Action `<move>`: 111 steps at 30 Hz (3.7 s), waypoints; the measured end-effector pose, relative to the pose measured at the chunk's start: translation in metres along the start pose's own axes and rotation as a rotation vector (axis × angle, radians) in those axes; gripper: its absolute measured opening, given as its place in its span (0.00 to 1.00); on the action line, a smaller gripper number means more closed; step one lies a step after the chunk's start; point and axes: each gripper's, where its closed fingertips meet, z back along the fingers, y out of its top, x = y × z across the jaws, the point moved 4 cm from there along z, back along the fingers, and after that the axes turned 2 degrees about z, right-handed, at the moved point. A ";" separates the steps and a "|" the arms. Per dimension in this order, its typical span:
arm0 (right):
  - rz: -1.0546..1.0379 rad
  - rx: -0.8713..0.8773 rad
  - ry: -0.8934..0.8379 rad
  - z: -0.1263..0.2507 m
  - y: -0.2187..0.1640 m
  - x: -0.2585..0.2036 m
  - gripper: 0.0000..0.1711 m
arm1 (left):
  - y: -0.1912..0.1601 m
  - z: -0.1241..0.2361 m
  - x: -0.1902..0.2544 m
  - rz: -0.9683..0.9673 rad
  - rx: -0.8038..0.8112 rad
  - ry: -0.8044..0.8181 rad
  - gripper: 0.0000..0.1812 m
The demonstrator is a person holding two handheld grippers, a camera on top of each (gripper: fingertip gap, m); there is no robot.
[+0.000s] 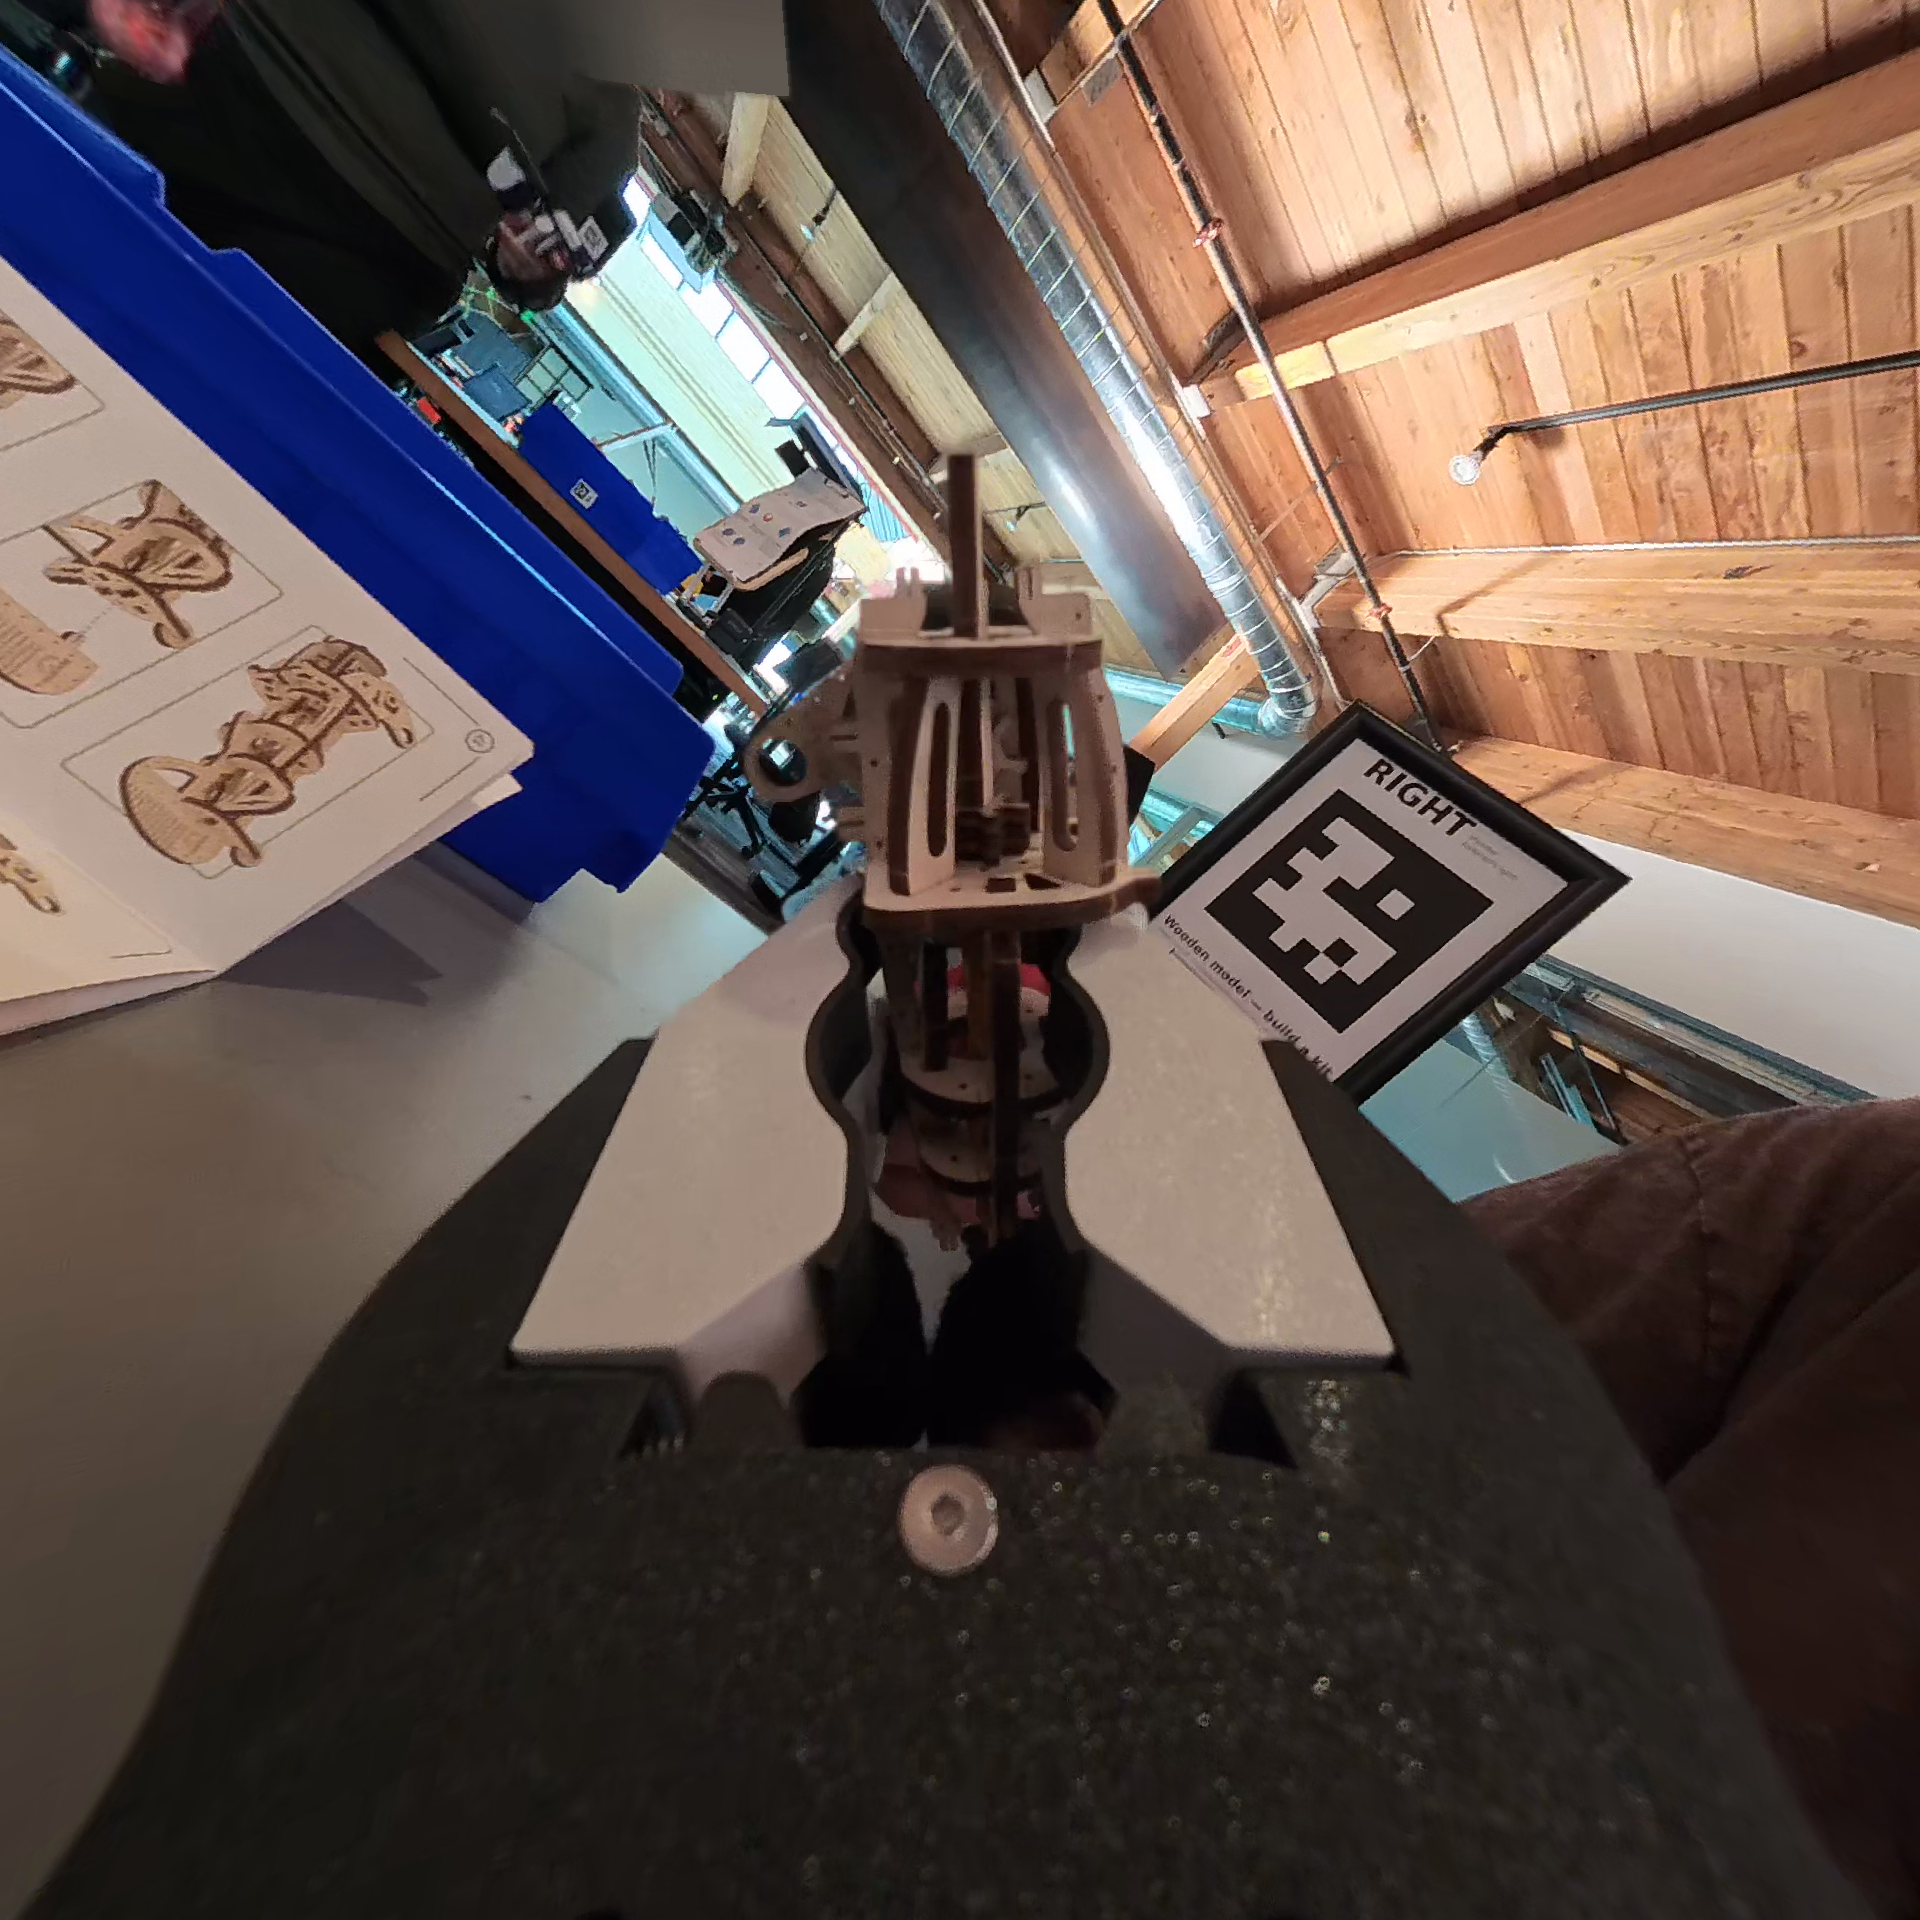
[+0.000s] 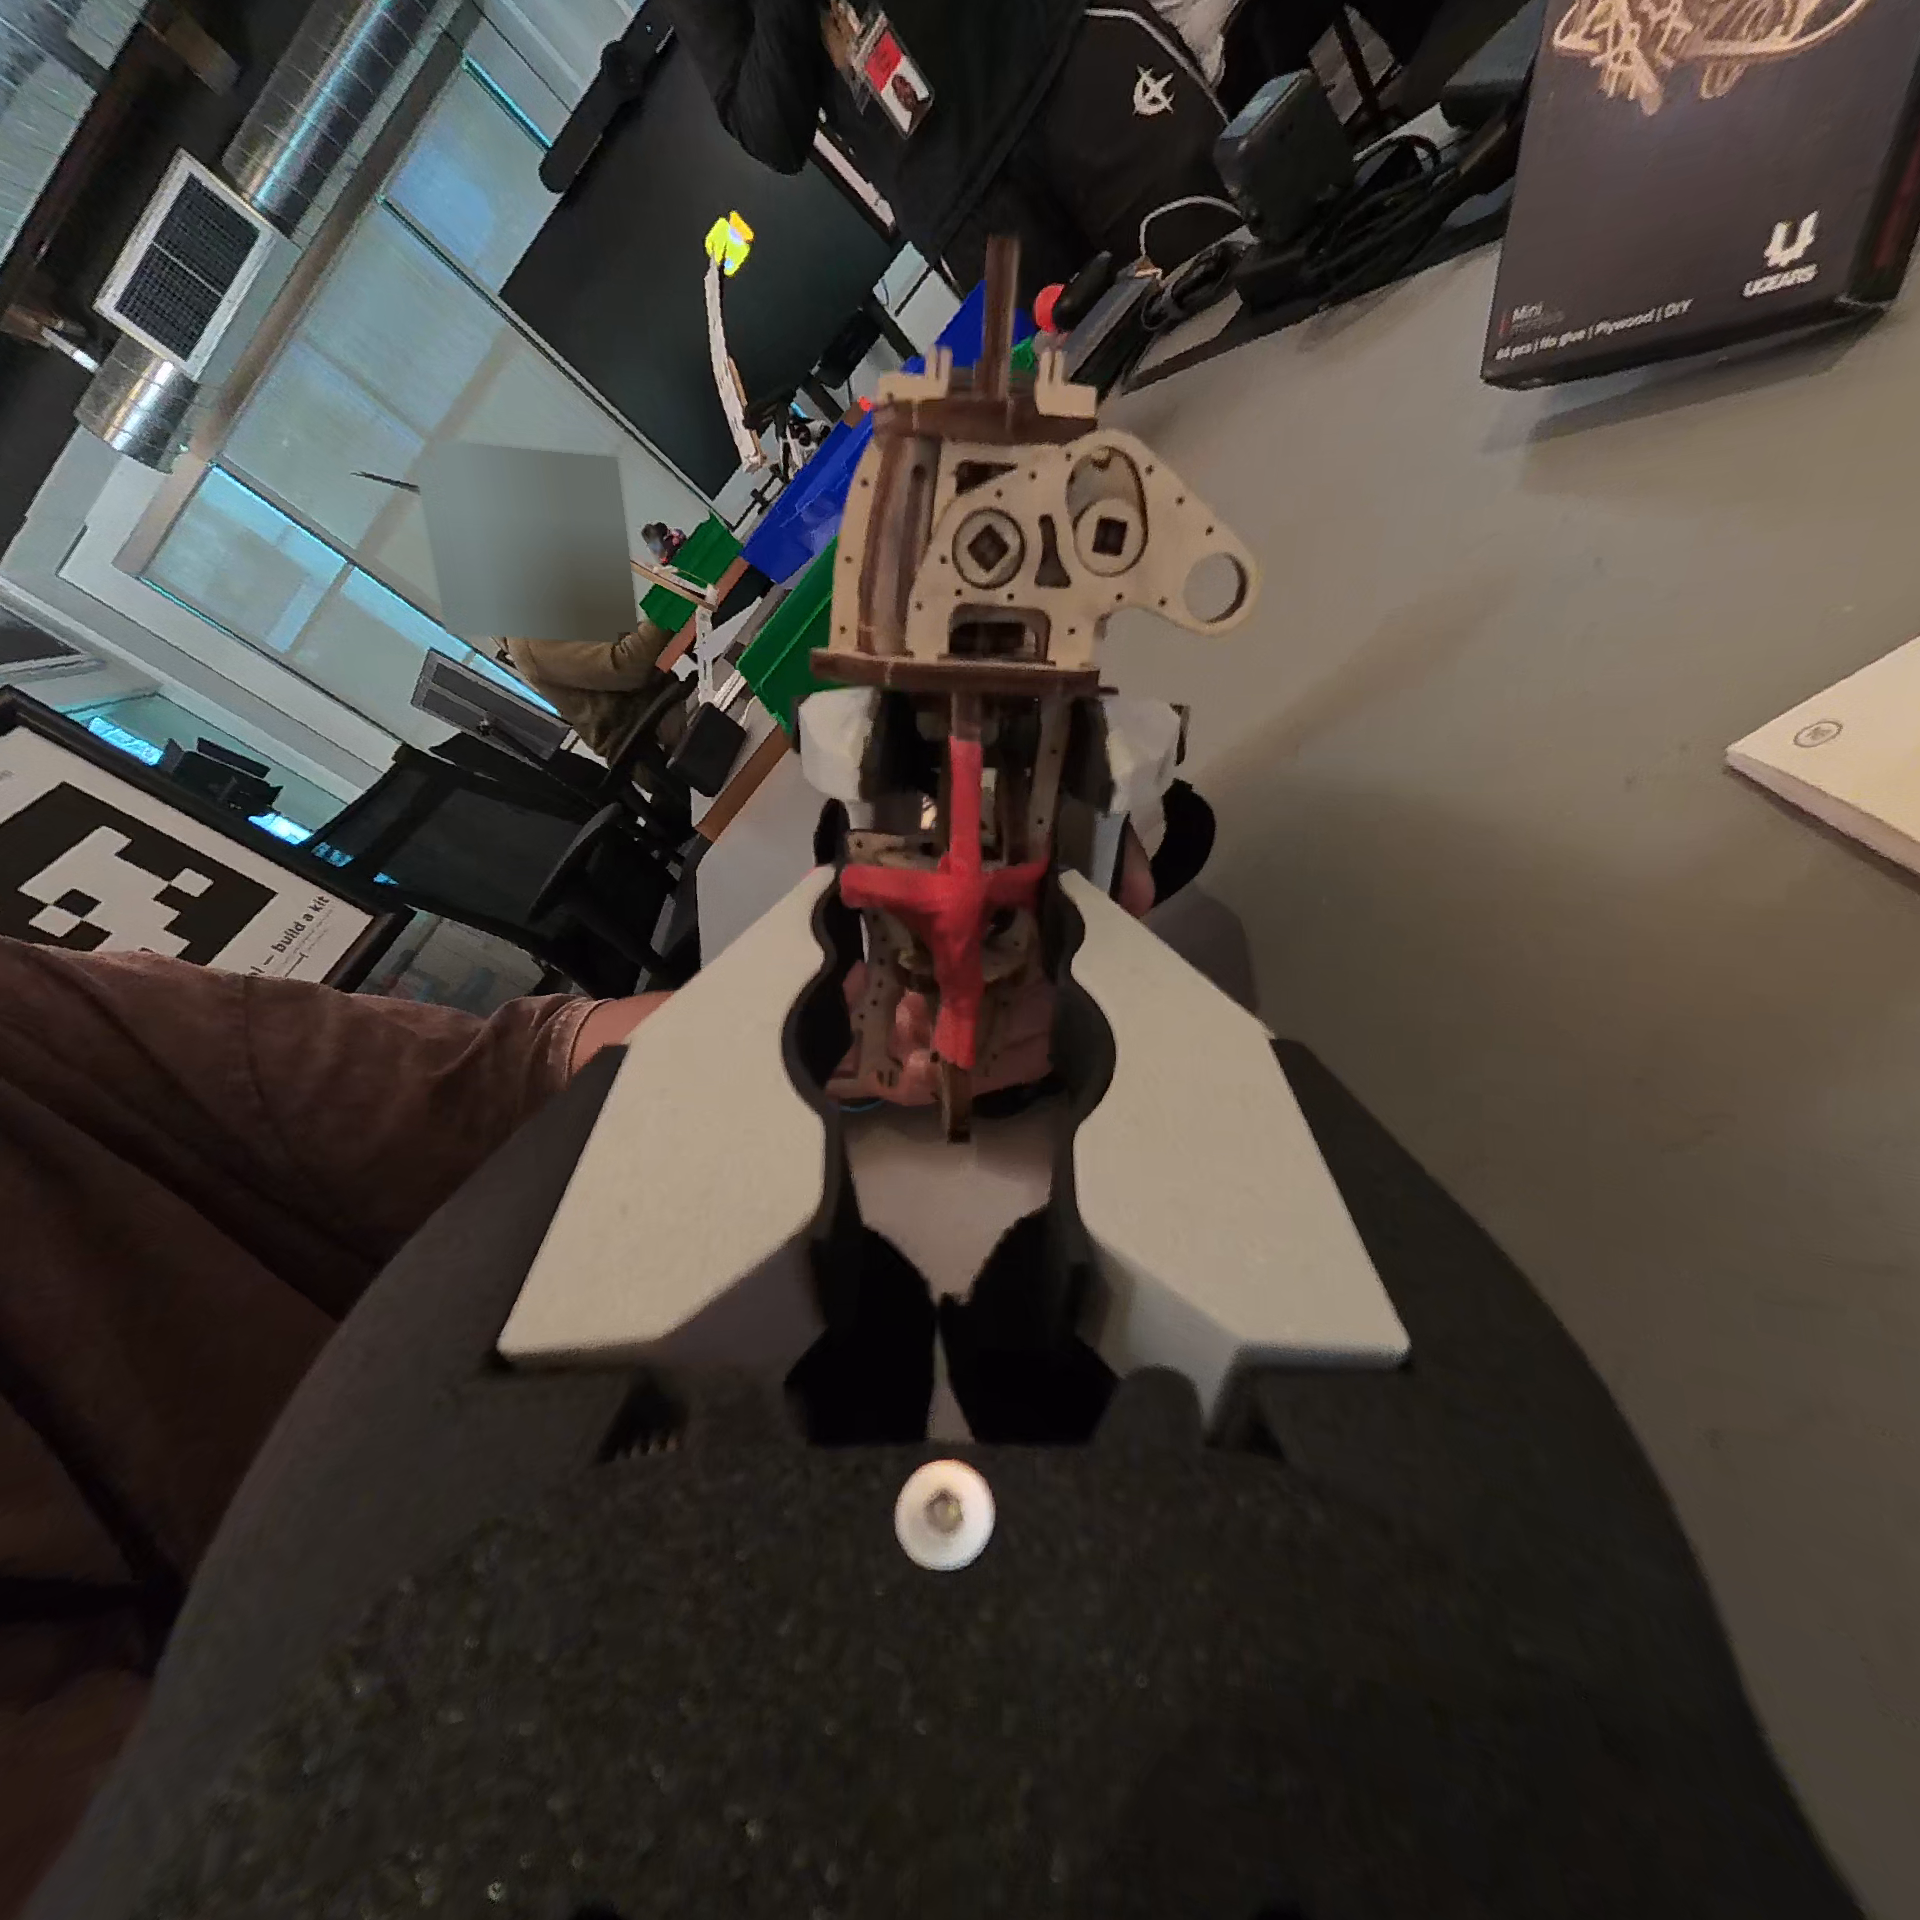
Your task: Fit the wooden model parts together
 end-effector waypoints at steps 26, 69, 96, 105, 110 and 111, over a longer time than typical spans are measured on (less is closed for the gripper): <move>0.003 -0.007 0.013 -0.002 -0.004 0.002 0.16 | 0.007 0.008 0.000 -0.017 0.030 -0.004 0.14; 0.034 0.251 0.099 0.002 0.007 0.026 0.16 | 0.018 0.024 -0.011 -0.037 -0.038 0.045 0.34; 0.479 0.139 -0.102 -0.006 -0.006 0.005 0.16 | -0.012 0.017 0.009 -0.325 -0.289 0.116 0.25; 0.500 0.228 -0.144 0.008 0.006 0.004 0.16 | 0.012 0.032 0.008 -0.474 -0.184 0.297 0.32; 0.489 0.234 -0.154 0.010 0.008 0.006 0.16 | 0.019 0.028 0.016 -0.421 -0.116 0.291 0.39; 0.482 0.237 -0.156 0.010 0.008 0.006 0.16 | 0.022 0.027 0.014 -0.420 -0.088 0.340 0.39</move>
